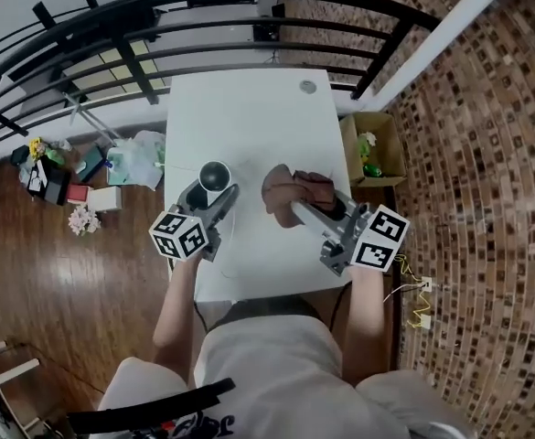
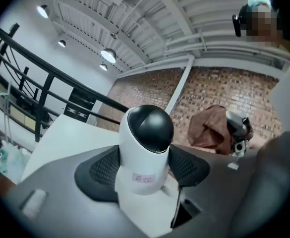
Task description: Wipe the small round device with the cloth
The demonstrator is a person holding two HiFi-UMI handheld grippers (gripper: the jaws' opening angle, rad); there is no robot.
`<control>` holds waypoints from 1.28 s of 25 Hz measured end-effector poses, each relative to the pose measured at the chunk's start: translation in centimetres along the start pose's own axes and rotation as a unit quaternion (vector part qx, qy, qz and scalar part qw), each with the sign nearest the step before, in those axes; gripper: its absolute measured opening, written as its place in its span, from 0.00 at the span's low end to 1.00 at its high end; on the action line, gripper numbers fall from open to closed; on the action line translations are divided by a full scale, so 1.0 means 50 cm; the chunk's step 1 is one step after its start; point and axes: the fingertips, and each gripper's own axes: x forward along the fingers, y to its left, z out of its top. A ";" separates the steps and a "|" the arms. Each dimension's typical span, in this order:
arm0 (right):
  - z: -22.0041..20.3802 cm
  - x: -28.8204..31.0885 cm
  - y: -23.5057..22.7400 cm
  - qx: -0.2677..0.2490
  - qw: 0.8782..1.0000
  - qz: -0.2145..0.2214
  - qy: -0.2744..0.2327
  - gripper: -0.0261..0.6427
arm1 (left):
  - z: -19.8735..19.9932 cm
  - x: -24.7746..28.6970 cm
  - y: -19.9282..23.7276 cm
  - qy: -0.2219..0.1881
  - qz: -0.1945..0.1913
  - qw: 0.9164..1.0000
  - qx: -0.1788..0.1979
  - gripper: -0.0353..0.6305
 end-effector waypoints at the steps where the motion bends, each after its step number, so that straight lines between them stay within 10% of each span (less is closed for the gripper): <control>1: -0.016 -0.016 -0.010 0.004 1.000 -0.015 0.001 0.08 | -0.038 0.013 0.010 0.016 0.011 1.000 0.008 0.55; 18: -0.215 -0.125 0.067 0.012 0.995 -0.099 0.015 0.08 | -0.373 0.077 0.023 0.168 -0.040 0.966 0.192 0.56; 32: -0.219 -0.222 0.193 -0.075 0.974 -0.209 -0.030 0.08 | -0.142 -0.168 -0.182 -0.010 0.018 0.983 0.183 0.54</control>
